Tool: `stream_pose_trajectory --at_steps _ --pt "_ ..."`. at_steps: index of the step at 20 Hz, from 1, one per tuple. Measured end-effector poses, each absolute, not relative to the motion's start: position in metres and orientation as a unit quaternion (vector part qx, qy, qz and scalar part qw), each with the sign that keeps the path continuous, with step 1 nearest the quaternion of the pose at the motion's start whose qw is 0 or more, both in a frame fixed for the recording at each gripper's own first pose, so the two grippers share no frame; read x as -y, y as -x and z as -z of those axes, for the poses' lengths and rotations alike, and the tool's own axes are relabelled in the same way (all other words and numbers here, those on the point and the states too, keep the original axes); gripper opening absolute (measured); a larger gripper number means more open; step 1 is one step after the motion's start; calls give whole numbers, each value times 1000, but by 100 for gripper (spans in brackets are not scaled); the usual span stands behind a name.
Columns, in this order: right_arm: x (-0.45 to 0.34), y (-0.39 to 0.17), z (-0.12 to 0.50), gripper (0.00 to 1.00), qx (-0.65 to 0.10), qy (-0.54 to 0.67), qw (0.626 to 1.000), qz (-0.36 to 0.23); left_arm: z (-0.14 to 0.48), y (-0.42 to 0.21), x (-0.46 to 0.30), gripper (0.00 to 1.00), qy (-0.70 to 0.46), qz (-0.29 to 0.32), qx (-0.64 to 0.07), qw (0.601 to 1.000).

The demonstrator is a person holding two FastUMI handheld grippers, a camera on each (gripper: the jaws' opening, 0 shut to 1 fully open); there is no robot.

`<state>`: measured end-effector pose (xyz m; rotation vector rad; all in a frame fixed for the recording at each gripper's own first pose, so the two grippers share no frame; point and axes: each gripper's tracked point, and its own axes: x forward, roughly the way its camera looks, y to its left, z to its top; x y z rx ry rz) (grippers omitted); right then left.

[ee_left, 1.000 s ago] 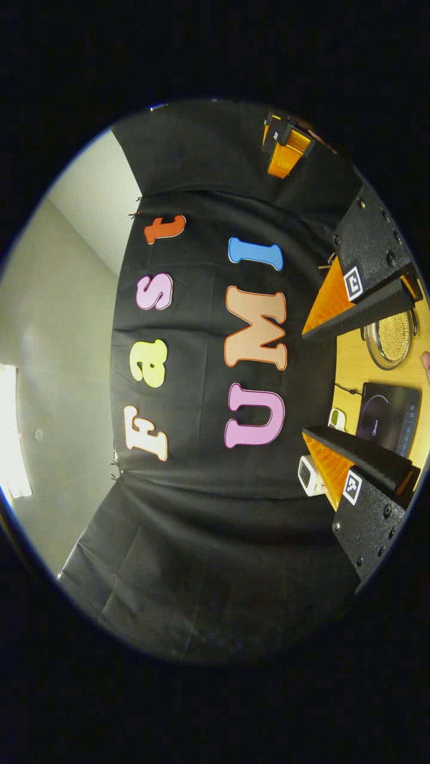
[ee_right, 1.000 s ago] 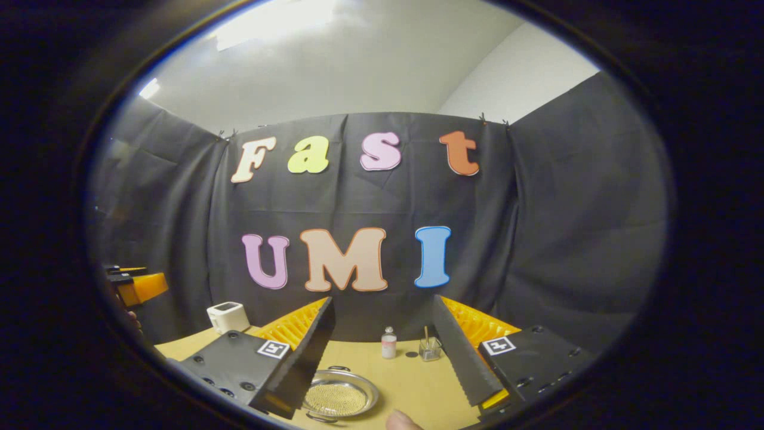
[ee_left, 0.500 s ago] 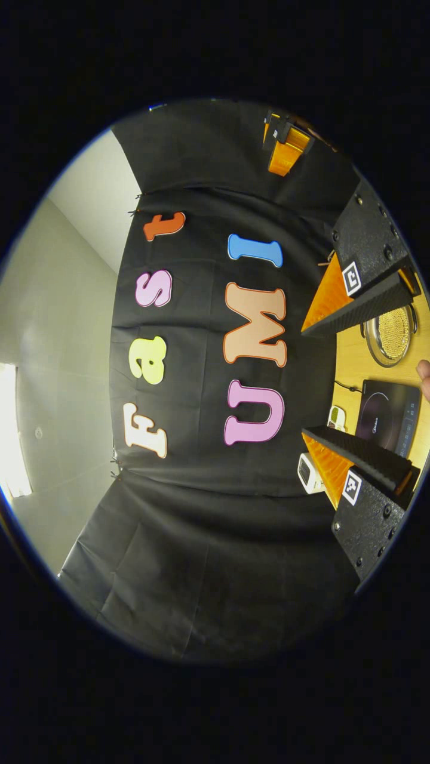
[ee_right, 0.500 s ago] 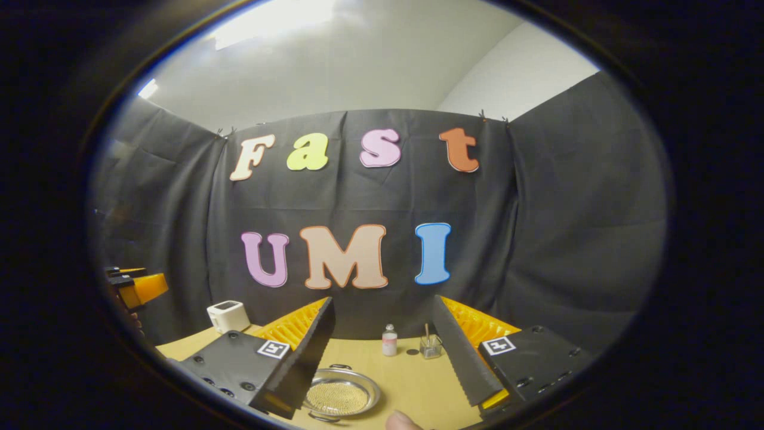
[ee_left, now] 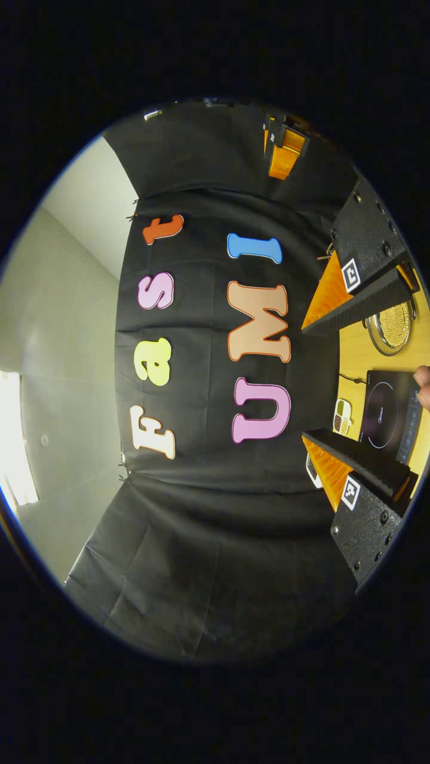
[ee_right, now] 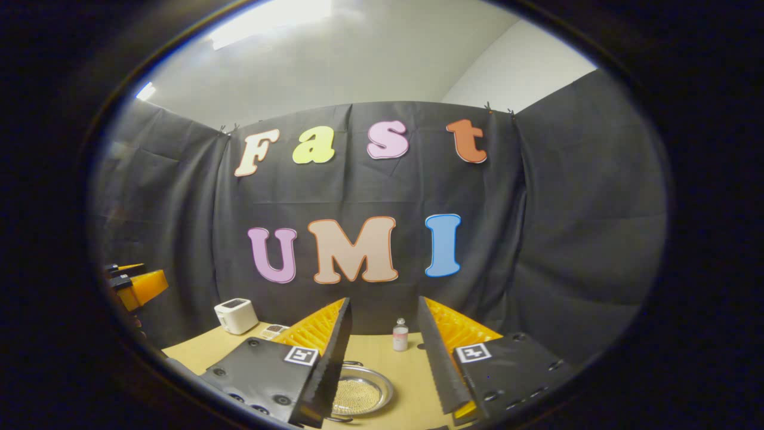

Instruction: First push the handle of the pot to place it horizontally, then grasp the pot with both hands and set it on the induction cooktop.

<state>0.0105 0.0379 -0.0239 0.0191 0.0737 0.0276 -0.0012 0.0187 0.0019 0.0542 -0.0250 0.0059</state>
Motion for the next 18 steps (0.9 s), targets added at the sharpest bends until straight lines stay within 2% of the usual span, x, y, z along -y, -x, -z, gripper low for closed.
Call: stream_pose_trajectory --at_steps 3,4,6,9,10,11,12,14,16,18 --pt "-50 -14 39 61 -51 -1 999 -11 1 2 -29 92 -27 0 10 1000" --pt "-59 -16 41 32 -53 -1 998 -15 3 1 -34 92 -27 2 9 1000" --pt "-69 -18 51 33 -60 0 998 -14 6 0 -40 95 -27 6 7 1000" --pt "-89 -18 79 7 -102 1 994 -26 15 -2 -53 92 -23 13 3 1000" --pt "-94 -19 86 13 -114 4 993 -30 19 -2 -57 92 -21 15 -3 1000" --pt "-100 -24 100 13 -133 3 990 -38 23 -3 -60 92 -17 17 -6 1000" --pt "-107 -21 106 8 -147 -4 988 -46 25 -5 -63 95 -13 18 -9 1000" --pt "-123 -20 120 3 -174 -29 982 -74 31 -9 -72 92 -15 12 -14 1000" --pt "-137 -22 149 2 -213 -37 971 -102 35 -15 -76 99 -14 4 -18 1000" --pt "-144 -28 178 3 -246 -37 961 -118 44 -24 -75 92 -14 -1 -28 1000"
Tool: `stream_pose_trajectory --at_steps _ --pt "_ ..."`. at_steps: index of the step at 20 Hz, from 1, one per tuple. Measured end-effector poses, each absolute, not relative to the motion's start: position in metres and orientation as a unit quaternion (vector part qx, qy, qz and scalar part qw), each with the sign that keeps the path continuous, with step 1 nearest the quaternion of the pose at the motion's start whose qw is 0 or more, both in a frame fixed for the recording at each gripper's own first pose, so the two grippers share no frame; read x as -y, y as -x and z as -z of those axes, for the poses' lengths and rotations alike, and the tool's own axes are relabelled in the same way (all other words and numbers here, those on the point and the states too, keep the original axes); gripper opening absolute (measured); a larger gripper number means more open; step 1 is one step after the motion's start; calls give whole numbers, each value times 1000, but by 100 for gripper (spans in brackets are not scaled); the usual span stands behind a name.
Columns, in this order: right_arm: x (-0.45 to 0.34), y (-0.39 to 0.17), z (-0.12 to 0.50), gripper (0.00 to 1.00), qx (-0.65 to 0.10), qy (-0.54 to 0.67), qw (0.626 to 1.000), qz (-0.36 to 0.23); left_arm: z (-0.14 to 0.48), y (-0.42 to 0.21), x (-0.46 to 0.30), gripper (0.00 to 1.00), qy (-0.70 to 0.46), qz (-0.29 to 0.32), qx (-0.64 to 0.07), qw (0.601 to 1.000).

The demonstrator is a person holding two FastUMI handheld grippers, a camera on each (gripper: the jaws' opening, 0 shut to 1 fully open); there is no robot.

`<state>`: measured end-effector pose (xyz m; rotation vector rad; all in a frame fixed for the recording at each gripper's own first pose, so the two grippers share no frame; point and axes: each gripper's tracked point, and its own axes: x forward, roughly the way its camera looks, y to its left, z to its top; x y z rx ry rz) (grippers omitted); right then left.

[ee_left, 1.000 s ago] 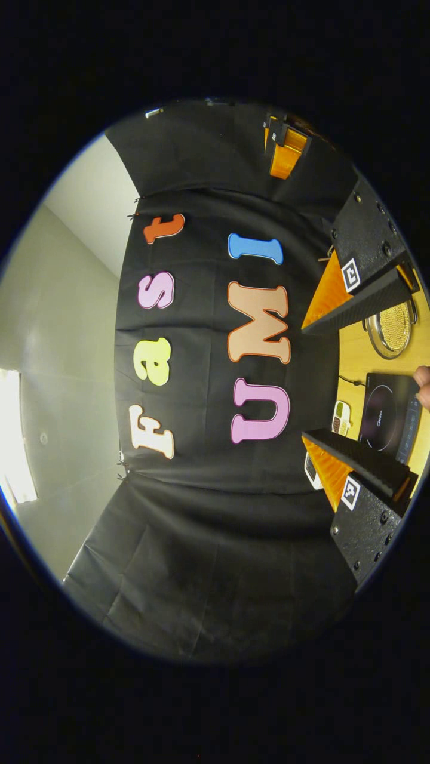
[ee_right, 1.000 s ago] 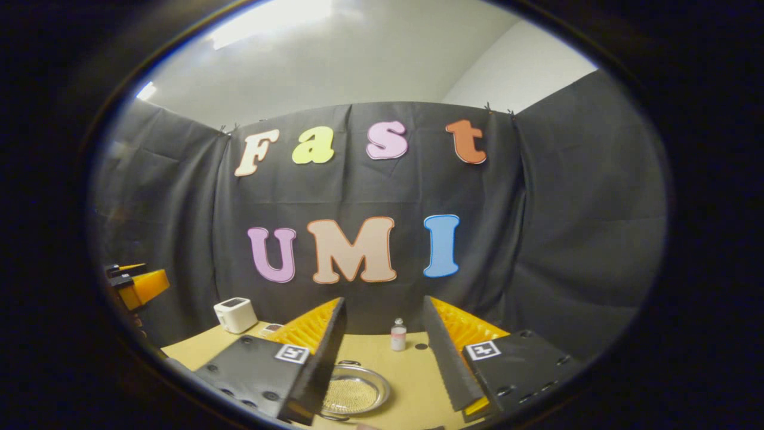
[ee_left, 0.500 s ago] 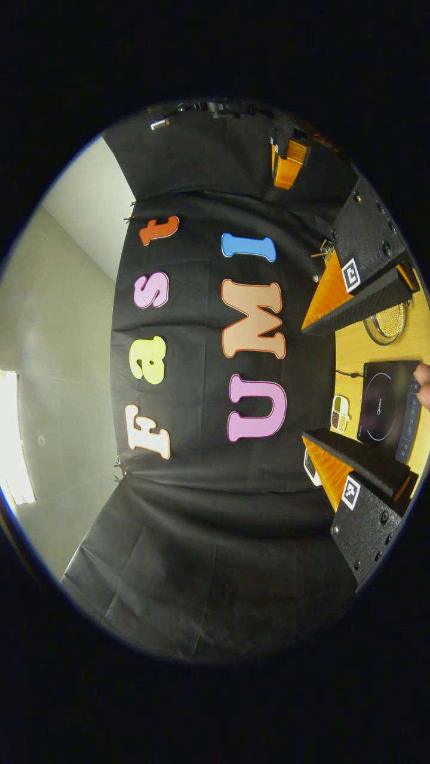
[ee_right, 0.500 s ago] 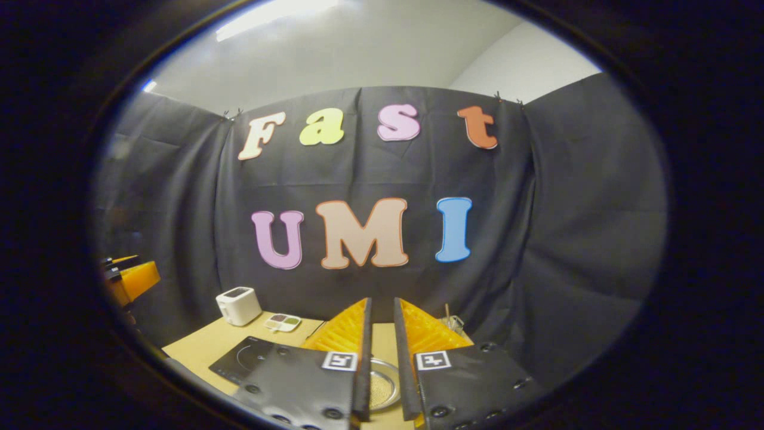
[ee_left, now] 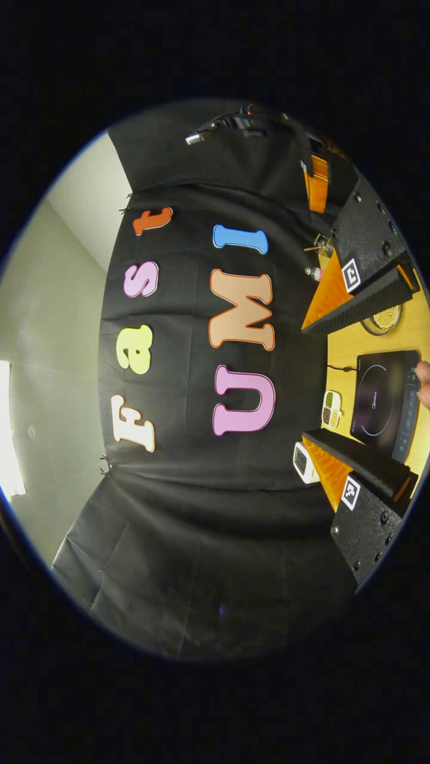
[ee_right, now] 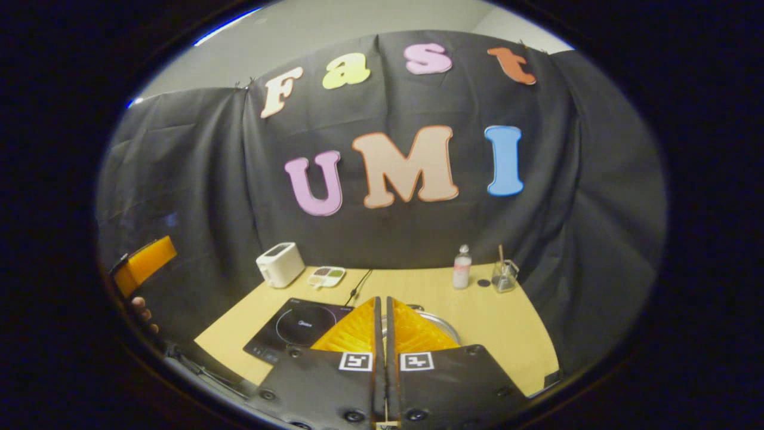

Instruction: First push the handle of the pot to place it horizontally, then grasp the pot with both hands and set it on the induction cooktop.

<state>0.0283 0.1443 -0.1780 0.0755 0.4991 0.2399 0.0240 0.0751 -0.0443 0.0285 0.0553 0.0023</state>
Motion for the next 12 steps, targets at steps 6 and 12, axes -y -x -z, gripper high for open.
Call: stream_pose_trajectory --at_steps 6,12 --pt "-162 -46 250 10 -325 -75 928 -163 54 -53 -68 92 -29 -31 -43 998" --pt "-186 -31 333 2 -423 -98 877 -208 69 -70 -68 92 -31 -84 -75 993"
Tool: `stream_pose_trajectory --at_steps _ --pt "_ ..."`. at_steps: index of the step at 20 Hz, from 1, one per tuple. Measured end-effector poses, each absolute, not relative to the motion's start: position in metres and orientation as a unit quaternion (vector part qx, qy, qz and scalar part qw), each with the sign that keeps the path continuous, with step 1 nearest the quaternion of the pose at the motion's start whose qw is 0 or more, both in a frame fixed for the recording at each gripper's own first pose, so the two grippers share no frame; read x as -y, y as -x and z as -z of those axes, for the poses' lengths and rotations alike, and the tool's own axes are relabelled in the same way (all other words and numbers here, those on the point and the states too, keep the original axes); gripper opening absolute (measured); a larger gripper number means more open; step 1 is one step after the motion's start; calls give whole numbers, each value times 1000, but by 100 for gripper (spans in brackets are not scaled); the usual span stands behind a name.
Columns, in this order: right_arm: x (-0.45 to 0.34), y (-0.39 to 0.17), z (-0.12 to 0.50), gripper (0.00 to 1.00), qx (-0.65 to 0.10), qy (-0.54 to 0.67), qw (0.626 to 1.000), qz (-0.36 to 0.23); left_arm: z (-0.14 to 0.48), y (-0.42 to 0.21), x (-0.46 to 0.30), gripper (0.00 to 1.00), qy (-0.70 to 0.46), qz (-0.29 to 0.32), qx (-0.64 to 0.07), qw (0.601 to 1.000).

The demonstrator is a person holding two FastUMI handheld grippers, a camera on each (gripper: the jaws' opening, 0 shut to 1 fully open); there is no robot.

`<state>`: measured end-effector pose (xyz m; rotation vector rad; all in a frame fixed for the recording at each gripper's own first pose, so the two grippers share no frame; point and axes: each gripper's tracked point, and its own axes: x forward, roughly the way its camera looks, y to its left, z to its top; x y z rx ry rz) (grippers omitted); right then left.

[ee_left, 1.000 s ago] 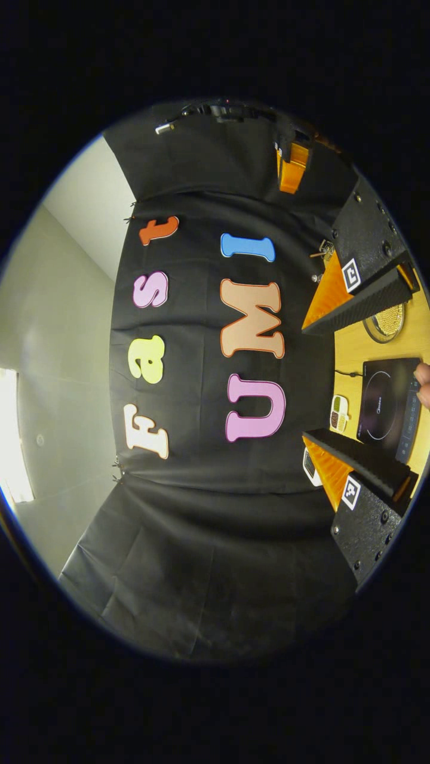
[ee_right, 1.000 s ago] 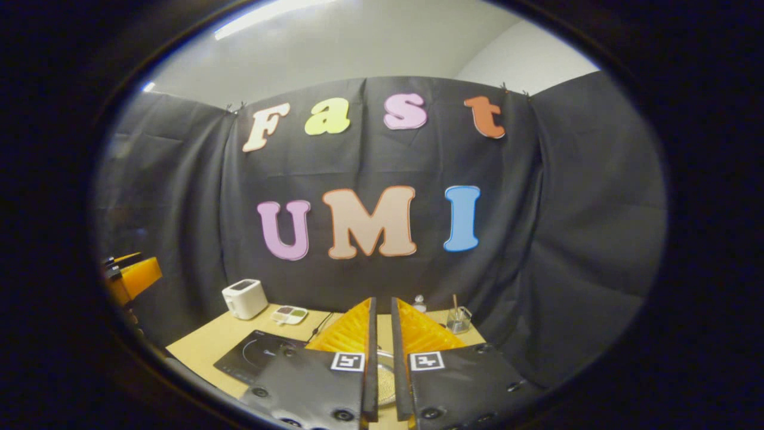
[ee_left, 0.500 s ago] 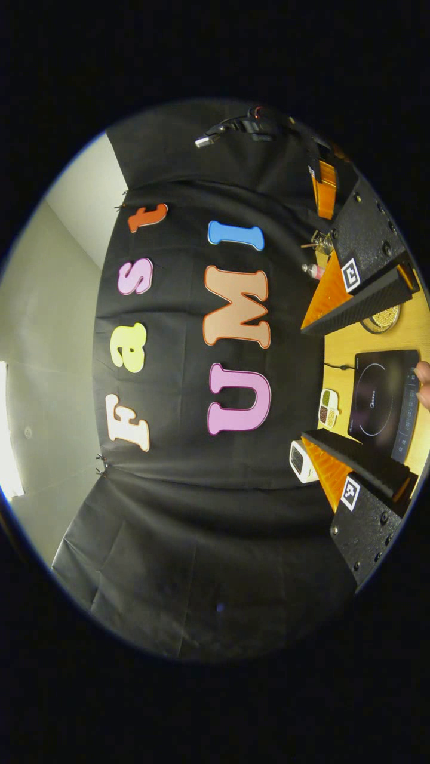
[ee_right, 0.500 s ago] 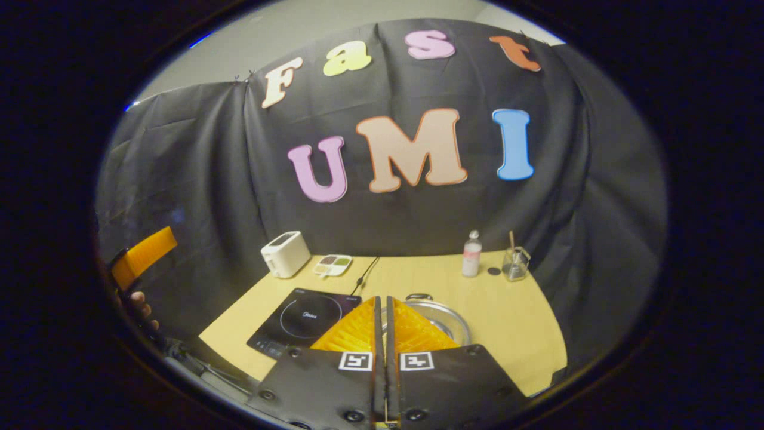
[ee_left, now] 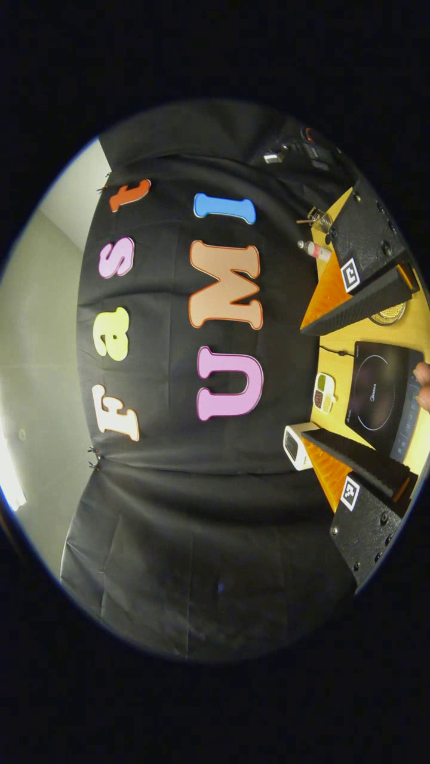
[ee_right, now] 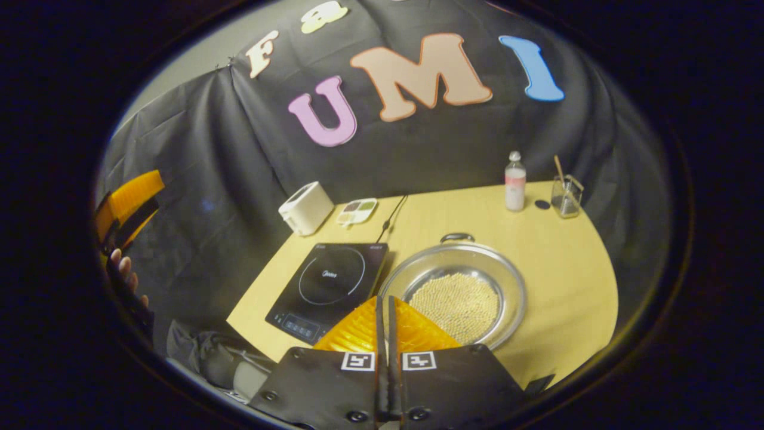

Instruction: First push the handle of the pot to place it horizontally, then grasp the pot with both hands and set it on the induction cooktop.

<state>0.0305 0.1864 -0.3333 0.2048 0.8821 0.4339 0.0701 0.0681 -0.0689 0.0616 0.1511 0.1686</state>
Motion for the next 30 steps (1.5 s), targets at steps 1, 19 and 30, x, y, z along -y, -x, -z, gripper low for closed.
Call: stream_pose_trajectory --at_steps 1,19,30 --pt "-192 -21 349 2 -441 -92 865 -219 71 -70 -70 96 -28 -95 -82 992" --pt "-205 54 479 3 -599 5 768 -227 98 -74 -76 93 -48 -123 -138 982" --pt "-169 53 488 2 -613 13 764 -202 101 -77 -67 93 -49 -112 -137 983"
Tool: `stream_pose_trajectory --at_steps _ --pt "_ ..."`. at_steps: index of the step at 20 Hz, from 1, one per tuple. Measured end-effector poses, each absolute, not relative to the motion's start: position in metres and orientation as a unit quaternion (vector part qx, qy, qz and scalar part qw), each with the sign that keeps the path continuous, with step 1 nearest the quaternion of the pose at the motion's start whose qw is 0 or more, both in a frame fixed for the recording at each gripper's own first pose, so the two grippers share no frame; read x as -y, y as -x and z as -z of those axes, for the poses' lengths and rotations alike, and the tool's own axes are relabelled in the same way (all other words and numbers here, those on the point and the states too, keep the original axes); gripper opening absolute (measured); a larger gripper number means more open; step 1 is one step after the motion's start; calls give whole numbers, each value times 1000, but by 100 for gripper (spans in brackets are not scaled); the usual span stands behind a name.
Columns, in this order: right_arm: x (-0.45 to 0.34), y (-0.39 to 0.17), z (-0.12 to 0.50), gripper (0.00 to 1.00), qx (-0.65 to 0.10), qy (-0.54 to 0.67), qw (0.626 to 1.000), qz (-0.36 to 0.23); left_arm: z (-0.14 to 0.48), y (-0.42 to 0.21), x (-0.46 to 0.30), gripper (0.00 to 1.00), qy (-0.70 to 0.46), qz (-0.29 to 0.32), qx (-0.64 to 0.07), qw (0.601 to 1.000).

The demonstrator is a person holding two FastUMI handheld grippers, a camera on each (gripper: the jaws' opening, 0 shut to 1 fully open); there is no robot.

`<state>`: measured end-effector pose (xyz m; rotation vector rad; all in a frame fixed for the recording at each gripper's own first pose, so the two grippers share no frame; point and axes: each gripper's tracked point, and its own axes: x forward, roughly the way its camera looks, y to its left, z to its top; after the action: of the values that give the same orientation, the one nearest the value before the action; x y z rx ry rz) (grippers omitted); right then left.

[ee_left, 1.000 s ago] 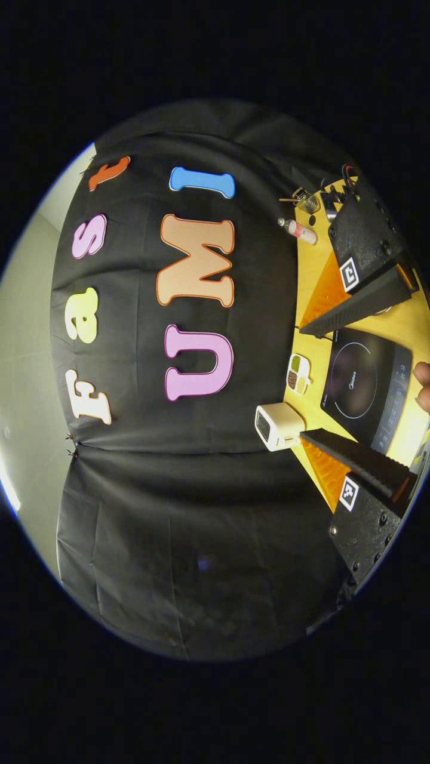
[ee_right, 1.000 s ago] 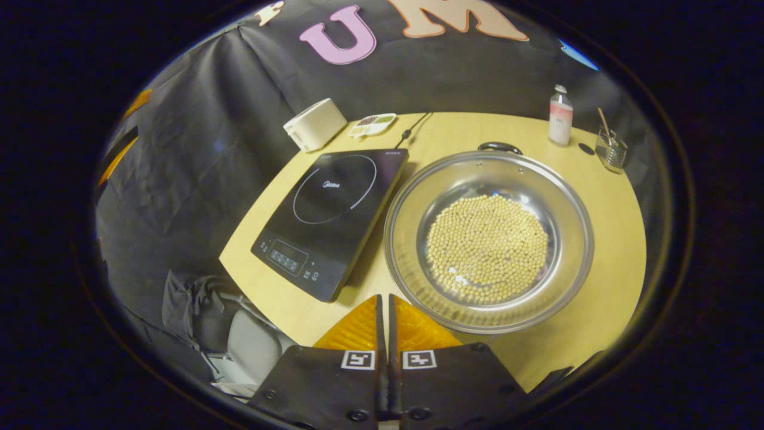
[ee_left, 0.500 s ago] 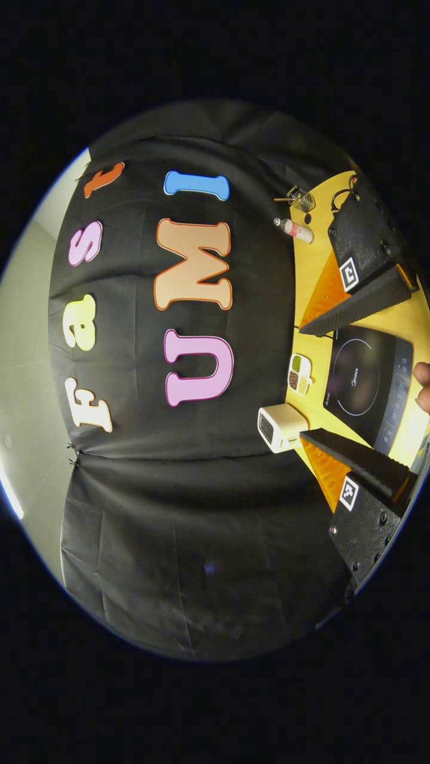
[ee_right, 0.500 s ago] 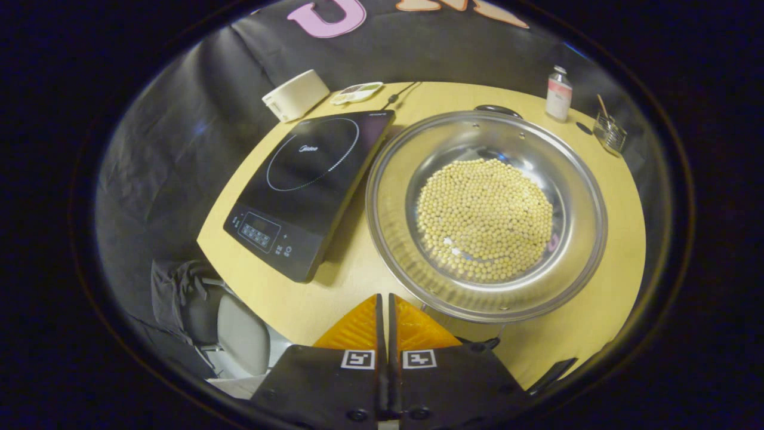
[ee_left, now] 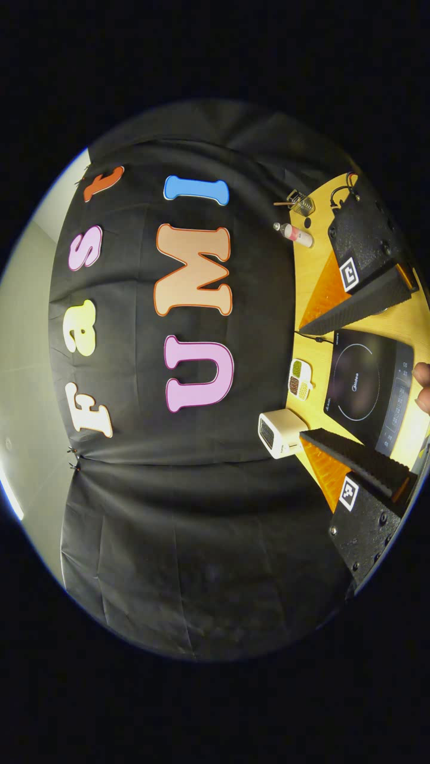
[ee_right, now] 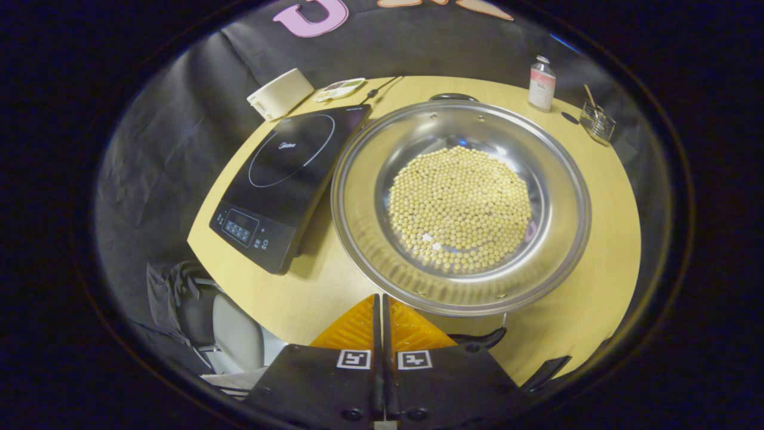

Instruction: First push the handle of the pot to place it horizontally, then grasp the pot with both hands and set it on the induction cooktop.

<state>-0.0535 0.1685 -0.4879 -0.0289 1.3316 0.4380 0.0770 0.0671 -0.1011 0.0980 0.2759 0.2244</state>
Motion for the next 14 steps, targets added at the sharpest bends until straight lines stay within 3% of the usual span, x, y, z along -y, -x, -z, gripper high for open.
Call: stream_pose_trajectory --at_steps 14 --pt "-62 21 502 0 -626 34 770 -121 107 -84 -60 96 -41 -116 -134 983"
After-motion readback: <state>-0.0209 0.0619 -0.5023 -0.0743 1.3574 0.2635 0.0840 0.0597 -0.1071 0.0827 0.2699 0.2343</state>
